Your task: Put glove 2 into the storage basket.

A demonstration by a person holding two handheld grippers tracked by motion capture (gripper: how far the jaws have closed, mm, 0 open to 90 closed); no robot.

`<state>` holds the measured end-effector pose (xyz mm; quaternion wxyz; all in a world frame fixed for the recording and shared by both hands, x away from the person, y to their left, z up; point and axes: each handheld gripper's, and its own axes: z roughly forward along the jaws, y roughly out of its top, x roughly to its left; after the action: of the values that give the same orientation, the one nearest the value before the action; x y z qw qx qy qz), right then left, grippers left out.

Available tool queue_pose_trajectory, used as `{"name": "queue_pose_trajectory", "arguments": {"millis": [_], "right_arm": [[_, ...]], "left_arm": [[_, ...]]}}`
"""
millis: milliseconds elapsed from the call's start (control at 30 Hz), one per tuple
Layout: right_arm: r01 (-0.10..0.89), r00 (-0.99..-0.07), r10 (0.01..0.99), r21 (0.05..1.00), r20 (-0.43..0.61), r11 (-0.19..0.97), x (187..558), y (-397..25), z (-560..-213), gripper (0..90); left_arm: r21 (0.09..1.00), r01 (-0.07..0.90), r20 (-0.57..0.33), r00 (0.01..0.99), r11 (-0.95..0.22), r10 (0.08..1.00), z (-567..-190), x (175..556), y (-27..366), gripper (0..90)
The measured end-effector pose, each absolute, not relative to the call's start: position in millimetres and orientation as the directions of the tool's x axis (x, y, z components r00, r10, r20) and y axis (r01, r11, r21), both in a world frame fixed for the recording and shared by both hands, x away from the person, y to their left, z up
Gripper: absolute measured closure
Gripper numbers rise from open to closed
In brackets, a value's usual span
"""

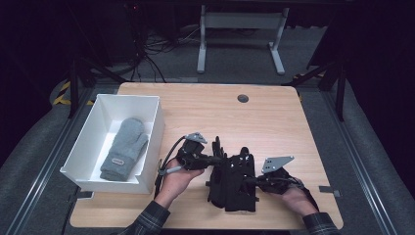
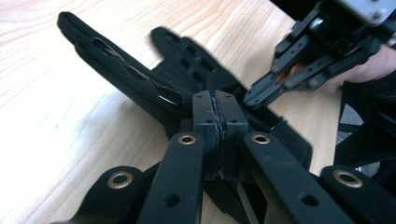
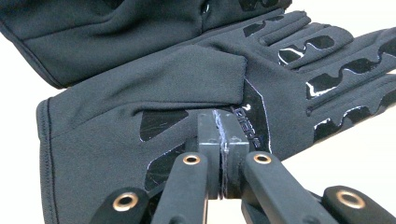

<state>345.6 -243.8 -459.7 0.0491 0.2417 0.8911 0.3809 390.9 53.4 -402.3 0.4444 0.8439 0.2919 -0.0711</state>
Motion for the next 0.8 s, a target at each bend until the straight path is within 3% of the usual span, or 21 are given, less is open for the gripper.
{"name": "queue_pose_trajectory", "arguments": {"millis": [800], "right_arm": [[0.346,-0.905,0.415,0.729,0.092,0.591,366,-181,-465,90.0]], "left_arm": [[0.676,0.568,-0.382,0.815,-0.470,0.435,-418,400,27,89.1]]}}
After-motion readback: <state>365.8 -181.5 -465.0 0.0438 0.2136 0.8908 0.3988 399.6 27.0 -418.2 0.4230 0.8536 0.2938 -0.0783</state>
